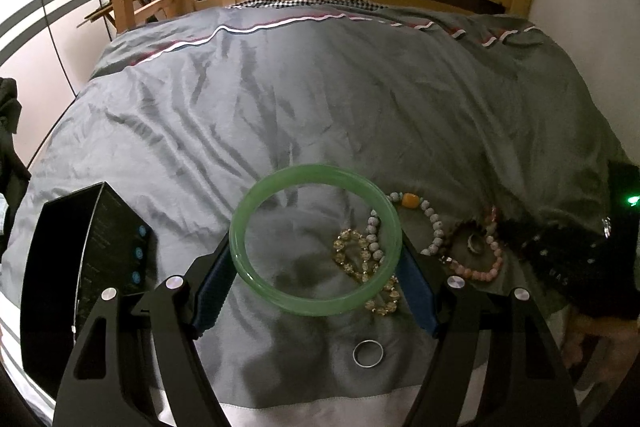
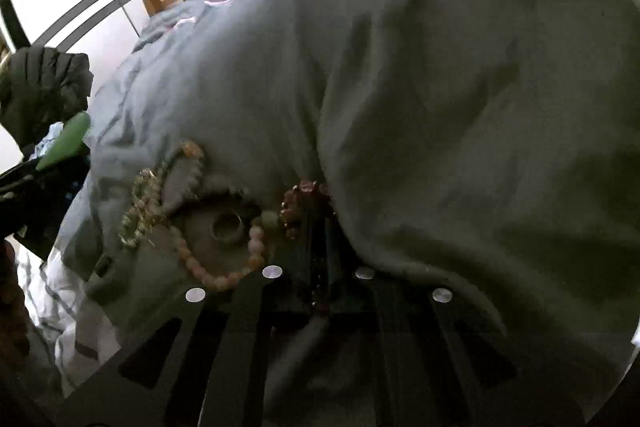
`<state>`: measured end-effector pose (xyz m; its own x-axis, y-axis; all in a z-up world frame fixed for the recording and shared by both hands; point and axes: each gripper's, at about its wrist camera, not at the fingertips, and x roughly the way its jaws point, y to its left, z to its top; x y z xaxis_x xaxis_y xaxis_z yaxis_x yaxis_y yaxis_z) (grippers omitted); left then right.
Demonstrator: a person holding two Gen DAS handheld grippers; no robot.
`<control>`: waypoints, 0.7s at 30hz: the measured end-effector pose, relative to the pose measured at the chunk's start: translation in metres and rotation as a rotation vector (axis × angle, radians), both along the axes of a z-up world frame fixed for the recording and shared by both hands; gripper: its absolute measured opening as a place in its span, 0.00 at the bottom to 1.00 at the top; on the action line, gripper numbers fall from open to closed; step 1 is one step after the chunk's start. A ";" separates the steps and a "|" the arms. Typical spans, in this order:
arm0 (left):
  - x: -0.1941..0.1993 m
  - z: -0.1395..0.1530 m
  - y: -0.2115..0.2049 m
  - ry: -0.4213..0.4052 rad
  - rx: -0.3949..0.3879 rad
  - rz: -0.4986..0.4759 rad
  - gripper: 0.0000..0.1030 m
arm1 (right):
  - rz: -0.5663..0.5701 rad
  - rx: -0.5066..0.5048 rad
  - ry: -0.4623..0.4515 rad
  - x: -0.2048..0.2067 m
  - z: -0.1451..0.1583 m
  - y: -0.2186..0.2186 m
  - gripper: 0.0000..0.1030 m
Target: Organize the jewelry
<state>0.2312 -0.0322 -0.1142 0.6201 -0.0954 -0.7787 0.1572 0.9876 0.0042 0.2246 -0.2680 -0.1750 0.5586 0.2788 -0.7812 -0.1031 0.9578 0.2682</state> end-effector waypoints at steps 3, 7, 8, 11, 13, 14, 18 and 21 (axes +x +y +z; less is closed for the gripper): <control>-0.001 0.001 0.000 -0.003 -0.001 0.000 0.71 | 0.020 0.039 -0.014 -0.001 0.007 0.000 0.35; -0.001 0.001 0.000 0.000 -0.003 0.001 0.71 | 0.103 -0.008 -0.049 -0.004 -0.004 0.020 0.87; -0.001 0.001 0.000 -0.002 -0.002 0.000 0.71 | 0.103 -0.056 -0.054 -0.005 -0.006 0.026 0.86; -0.001 0.001 0.001 -0.007 -0.002 0.002 0.71 | 0.110 -0.062 -0.055 -0.008 -0.003 0.031 0.52; -0.001 0.001 0.001 -0.005 -0.006 0.002 0.71 | 0.106 -0.032 -0.066 -0.009 0.000 0.024 0.31; -0.001 0.001 0.001 -0.004 -0.006 0.001 0.71 | 0.100 -0.017 -0.078 -0.010 0.003 0.019 0.26; -0.001 0.002 0.001 -0.005 -0.003 0.001 0.71 | 0.091 -0.008 -0.144 -0.008 0.015 0.023 0.16; -0.001 0.002 0.002 -0.006 -0.005 0.006 0.71 | 0.097 0.016 -0.245 -0.016 0.036 0.023 0.16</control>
